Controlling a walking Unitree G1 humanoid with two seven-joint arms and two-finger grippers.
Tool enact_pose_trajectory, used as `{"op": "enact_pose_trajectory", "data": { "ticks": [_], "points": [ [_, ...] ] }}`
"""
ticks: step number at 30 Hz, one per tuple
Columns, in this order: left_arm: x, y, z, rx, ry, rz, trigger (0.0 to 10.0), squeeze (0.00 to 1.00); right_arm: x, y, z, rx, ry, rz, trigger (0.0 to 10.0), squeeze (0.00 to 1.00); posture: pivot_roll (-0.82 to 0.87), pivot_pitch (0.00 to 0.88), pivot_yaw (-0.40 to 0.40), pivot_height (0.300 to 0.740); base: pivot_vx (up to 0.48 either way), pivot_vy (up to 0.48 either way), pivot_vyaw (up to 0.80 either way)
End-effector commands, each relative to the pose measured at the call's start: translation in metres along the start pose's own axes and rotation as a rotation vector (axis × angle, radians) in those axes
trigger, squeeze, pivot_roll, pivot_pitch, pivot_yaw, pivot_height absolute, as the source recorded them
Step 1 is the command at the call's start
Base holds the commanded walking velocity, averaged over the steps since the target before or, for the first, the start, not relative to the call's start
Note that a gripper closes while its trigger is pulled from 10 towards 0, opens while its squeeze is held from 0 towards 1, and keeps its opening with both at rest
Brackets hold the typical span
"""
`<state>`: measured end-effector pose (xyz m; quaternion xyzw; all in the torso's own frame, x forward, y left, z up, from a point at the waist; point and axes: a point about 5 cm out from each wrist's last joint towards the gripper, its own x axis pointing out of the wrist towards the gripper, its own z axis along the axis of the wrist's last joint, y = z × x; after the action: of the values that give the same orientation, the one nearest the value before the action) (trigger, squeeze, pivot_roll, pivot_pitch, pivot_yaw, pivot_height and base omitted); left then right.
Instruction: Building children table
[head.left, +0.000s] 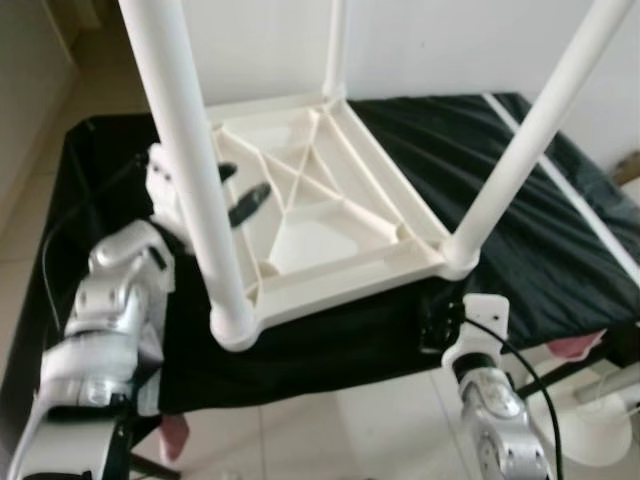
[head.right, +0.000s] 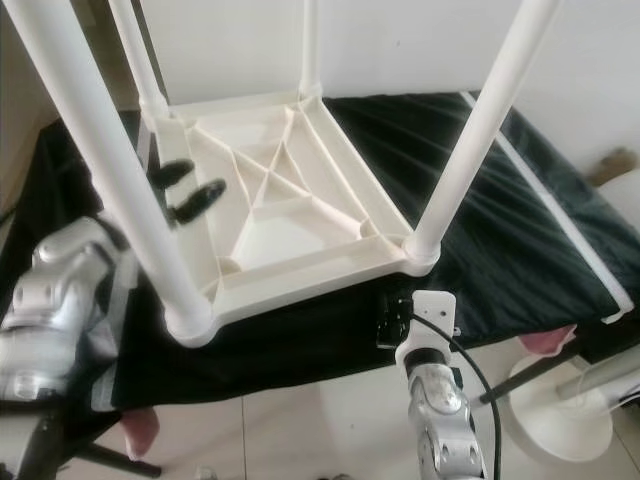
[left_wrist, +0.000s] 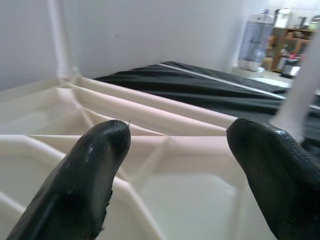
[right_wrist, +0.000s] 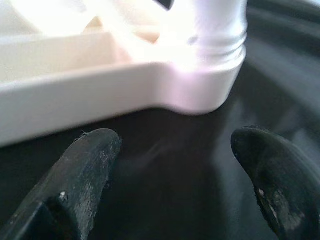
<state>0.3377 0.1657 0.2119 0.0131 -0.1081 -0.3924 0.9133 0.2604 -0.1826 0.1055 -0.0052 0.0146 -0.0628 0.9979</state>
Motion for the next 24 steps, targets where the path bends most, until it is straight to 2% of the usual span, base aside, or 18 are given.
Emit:
{"op": "enact_pose_trajectory", "data": {
  "ticks": [1,7,9,11,14,15,16,20,24],
  "points": [
    [0.0,-0.011,0.004,-0.011,-0.022,-0.094,10.0,0.0,0.002,-0.007,-0.004,-0.007,0.025,-0.039,10.0,0.0,-0.01,0.086,-0.06,0.74,0.0,0.0,0.0],
    [-0.006,-0.022,0.007,-0.034,-0.037,-0.097,10.0,0.0,0.015,-0.018,0.001,-0.015,0.012,-0.102,10.0,0.0,0.02,0.083,-0.069,0.74,0.0,0.0,0.0],
    [-0.007,-0.033,0.011,-0.059,-0.049,-0.111,10.0,0.0,0.027,-0.022,0.003,-0.028,0.014,-0.141,10.0,0.0,0.03,0.081,-0.069,0.74,0.0,0.0,0.0],
    [-0.008,-0.034,0.012,-0.062,-0.05,-0.112,10.0,0.0,0.028,-0.023,0.004,-0.029,0.014,-0.144,10.0,0.0,0.03,0.081,-0.069,0.74,0.0,0.0,0.0],
    [-0.008,-0.049,0.016,-0.09,-0.06,-0.147,10.0,0.0,0.045,-0.022,0.008,-0.011,0.009,-0.198,10.0,0.0,0.05,0.076,-0.079,0.74,0.0,0.0,0.0],
    [-0.008,-0.049,0.016,-0.09,-0.06,-0.147,10.0,0.0,0.045,-0.022,0.008,-0.011,0.009,-0.198,10.0,0.0,0.05,0.076,-0.079,0.74,0.0,0.0,0.0],
    [-0.007,-0.061,0.02,-0.105,-0.07,-0.188,10.0,0.0,0.053,-0.017,0.01,0.0,0.008,-0.196,10.0,0.0,0.06,0.074,-0.085,0.74,0.0,0.0,0.0],
    [-0.007,-0.072,0.023,-0.119,-0.081,-0.232,10.0,0.0,0.059,-0.01,0.011,0.011,0.006,-0.186,10.0,0.0,0.06,0.074,-0.085,0.74,0.0,0.0,0.0],
    [0.002,-0.087,0.026,-0.159,-0.109,-0.25,10.0,0.0,0.077,0.009,0.015,0.04,0.011,-0.11,10.0,0.0,0.07,0.073,-0.077,0.74,0.0,0.0,0.0]
  ]
}}
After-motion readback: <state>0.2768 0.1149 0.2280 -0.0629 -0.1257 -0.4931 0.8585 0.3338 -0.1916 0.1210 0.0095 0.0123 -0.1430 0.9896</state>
